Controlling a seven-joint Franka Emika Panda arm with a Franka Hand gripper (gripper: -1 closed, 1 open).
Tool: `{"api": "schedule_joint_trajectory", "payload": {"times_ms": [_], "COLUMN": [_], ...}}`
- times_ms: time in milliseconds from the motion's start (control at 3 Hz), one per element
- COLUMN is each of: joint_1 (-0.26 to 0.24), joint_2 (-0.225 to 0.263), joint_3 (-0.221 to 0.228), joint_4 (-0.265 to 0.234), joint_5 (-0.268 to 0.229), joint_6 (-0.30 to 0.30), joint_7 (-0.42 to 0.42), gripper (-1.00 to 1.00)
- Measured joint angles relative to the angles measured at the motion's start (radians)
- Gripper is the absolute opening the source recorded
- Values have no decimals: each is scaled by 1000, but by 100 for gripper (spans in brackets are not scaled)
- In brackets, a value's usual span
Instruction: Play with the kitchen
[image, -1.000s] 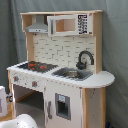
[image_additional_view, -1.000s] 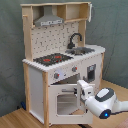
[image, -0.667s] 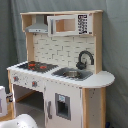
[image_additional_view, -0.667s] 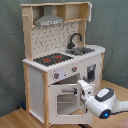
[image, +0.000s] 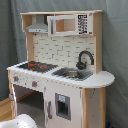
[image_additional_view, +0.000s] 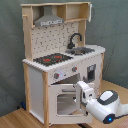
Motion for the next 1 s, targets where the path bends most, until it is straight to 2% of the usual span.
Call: {"api": "schedule_joint_trajectory", "payload": {"times_ms": [333, 1000], "joint_1": [27, 66], "joint_2": [16, 38], "joint_3": [-47, -171], "joint_4": [39, 45], "joint_5": [0, 0], "joint_6": [-23, -10], "joint_7": [-95, -321], "gripper": [100, 100]}}
